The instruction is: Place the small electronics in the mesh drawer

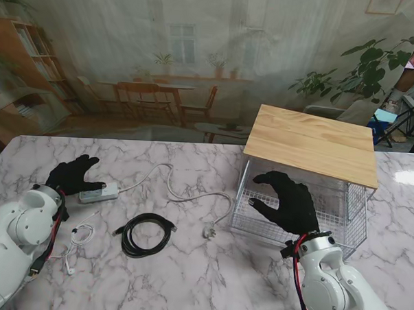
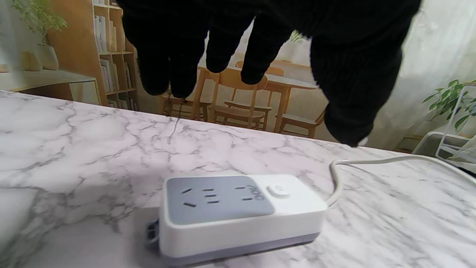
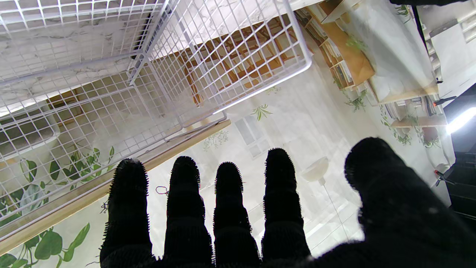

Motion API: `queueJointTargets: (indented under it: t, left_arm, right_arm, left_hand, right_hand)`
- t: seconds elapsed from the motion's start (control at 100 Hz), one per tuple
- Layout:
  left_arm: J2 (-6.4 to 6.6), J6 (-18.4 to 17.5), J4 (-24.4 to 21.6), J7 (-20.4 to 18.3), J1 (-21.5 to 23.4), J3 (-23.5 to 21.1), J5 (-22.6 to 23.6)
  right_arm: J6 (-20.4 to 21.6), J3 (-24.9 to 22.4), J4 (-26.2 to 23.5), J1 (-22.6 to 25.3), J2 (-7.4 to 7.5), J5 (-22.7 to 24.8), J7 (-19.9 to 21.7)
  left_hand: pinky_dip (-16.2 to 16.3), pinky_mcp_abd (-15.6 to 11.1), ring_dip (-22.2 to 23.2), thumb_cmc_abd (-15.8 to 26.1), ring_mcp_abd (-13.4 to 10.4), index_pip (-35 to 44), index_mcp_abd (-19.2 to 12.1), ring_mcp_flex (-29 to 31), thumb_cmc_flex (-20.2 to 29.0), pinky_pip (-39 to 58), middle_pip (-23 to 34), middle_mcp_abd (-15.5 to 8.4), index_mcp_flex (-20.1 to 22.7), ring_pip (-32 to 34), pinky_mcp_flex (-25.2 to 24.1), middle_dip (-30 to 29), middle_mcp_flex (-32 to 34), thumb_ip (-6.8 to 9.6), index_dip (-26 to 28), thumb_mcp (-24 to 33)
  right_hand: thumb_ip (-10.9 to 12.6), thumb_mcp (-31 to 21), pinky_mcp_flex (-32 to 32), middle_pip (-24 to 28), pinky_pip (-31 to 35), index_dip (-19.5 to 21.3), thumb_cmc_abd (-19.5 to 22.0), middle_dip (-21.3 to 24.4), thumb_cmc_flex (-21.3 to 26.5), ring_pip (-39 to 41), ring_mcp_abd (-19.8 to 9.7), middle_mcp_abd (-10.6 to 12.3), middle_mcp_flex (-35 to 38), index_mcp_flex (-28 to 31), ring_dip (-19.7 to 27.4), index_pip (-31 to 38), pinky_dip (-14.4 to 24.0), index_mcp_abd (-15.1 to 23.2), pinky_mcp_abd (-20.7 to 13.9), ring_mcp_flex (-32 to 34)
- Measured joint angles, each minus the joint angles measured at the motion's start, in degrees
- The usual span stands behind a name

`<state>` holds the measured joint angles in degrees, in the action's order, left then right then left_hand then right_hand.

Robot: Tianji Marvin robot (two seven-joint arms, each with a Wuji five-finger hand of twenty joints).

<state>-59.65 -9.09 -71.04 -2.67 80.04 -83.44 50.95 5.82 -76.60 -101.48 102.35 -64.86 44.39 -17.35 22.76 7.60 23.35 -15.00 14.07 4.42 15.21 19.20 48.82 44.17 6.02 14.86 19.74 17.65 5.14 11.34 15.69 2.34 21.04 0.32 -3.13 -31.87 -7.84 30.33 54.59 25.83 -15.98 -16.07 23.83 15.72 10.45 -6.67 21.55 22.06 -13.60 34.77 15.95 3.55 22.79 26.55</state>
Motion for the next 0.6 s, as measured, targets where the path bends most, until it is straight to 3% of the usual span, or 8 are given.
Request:
queueJointTargets:
  t: [0.12,0.29,0.47,0.56,0.6]
  left_arm:
    - [0.41,0.3,2.9,1.7,-1.8,1.7,1.0]
    - [0.72,1.1,6.9,3.7,-4.1,4.6,2.7]
    - [0.99,1.6,9.2,4.4,-5.1,6.9,3.6]
    - [0.99,1.6,9.6,4.5,-5.1,7.0,4.2]
    - [1.01,1.6,9.6,4.4,-5.0,6.9,4.4]
  right_arm:
    - [0.0,0.0,0.1,-0.1,0.00,0.0,0.0]
    - [0.0,0.0,0.1,-0.2,0.00,-0.6,0.1]
    - [-0.1,0.1,0.2,-0.3,-0.01,-0.6,0.3]
    - [-0.2,0.1,0.2,-0.3,-0.01,-0.5,0.3]
    - [-0.2,0.2,0.2,-0.3,-0.01,-0.5,0.4]
  left_hand:
    - [0.6,-0.1,3.0,-3.5,-0.1,1.2,1.3,0.1,1.0,2.6,4.7,-0.1,0.1,3.6,1.1,3.3,0.0,0.00,0.3,2.1]
    - [1.4,-0.8,9.1,-4.8,-0.7,4.9,1.2,1.1,2.9,5.0,10.6,-0.9,0.9,7.4,2.7,9.8,1.6,0.23,4.2,8.4]
    - [2.1,-1.5,13.3,-5.5,-1.4,8.2,-0.3,1.7,2.8,6.3,12.8,-2.3,1.5,8.7,3.3,14.7,2.3,2.54,7.1,16.4]
    - [2.1,-1.6,13.5,-5.5,-1.6,8.5,-0.4,1.7,2.8,6.3,12.9,-2.5,1.5,8.7,3.4,14.8,2.3,4.70,7.5,19.2]
    - [2.1,-1.6,13.9,-5.5,-1.6,8.5,-0.6,1.7,2.7,6.3,12.9,-2.6,1.5,8.7,3.4,14.8,2.3,4.75,7.5,19.2]
  right_hand:
    - [0.0,0.8,-0.1,0.0,0.0,0.0,0.0,0.0,0.0,0.0,0.0,0.0,0.0,0.0,0.0,0.0,0.0,0.0,0.0,0.0]
    - [0.0,0.8,-0.5,0.0,0.0,0.0,0.0,-0.2,0.0,0.0,0.0,-0.5,0.0,0.0,0.0,0.0,0.0,0.0,0.0,0.0]
    - [0.0,0.8,-0.5,0.0,0.0,0.0,0.0,-0.2,0.0,0.0,0.0,-0.5,0.0,0.0,0.0,0.0,0.0,0.0,0.0,0.0]
    - [0.0,0.8,-0.5,0.0,0.0,0.0,0.0,-0.2,0.0,0.0,0.1,-0.5,0.0,0.0,0.0,0.0,0.0,0.0,0.0,0.0]
    - [0.0,0.8,-0.5,0.0,0.0,0.0,0.0,-0.2,0.0,0.0,0.1,-0.5,0.0,0.0,0.0,0.0,0.0,0.0,0.0,0.0]
